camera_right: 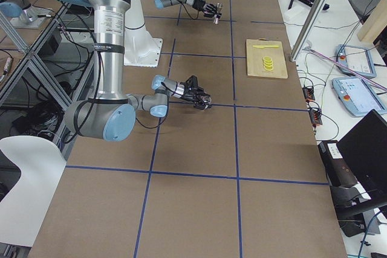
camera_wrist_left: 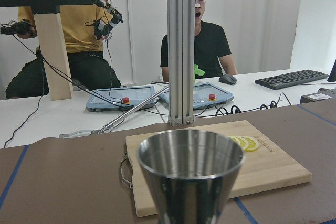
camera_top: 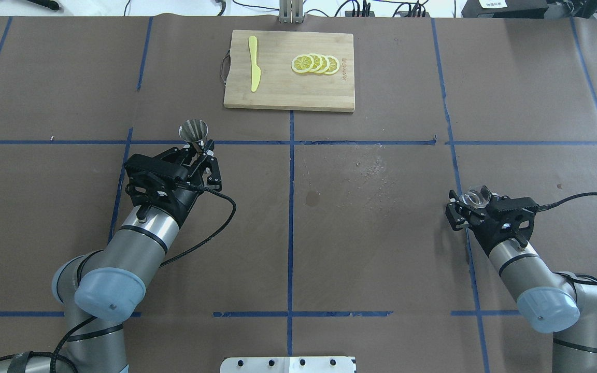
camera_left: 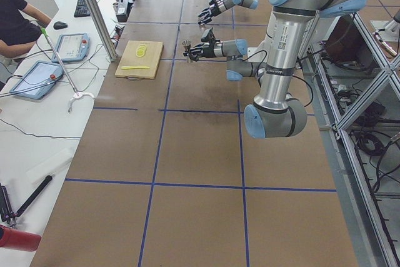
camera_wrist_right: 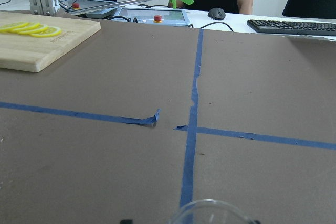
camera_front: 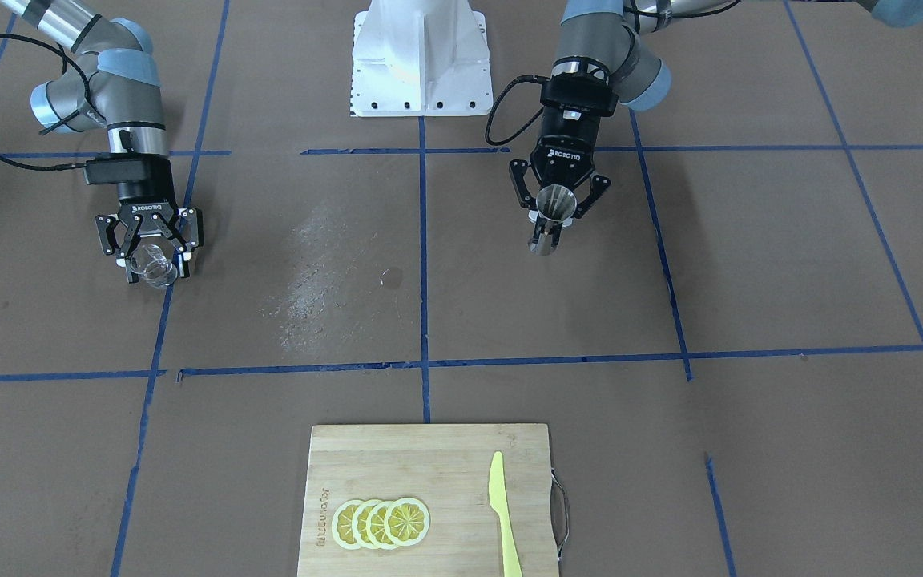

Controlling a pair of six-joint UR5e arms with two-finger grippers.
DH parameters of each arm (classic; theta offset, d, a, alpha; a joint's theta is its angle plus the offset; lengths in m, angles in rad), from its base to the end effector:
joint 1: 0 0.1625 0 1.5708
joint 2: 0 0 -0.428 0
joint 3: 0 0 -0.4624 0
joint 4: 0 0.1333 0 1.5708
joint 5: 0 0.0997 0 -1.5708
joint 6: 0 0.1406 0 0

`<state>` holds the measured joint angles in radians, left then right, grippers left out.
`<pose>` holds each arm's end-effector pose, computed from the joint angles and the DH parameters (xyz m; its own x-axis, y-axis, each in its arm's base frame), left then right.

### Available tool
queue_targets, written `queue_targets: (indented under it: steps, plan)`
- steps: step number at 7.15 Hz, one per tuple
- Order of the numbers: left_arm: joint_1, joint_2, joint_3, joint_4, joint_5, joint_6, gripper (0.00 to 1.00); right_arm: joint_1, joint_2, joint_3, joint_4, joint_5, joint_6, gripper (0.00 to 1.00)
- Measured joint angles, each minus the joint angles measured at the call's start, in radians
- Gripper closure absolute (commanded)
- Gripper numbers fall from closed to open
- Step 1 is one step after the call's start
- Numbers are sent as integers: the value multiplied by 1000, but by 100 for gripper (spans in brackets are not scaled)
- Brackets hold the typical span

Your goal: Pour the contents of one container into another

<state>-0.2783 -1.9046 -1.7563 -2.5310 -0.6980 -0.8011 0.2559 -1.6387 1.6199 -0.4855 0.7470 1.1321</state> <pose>0.5499 -0.4078 0.2463 0.6963 0.2662 -0.6665 0.5926 0.3107 0.7432 -0.4868 -0.3718 0.5571 0.7602 -0.0994 0.6420 -0.5198 0.4998 0.6928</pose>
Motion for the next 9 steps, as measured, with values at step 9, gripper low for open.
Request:
queue_targets:
  steps: [9]
  plan:
    - [-1,-2,-1,-4,0,0,100,4,-2,-3,-1,9,1,59]
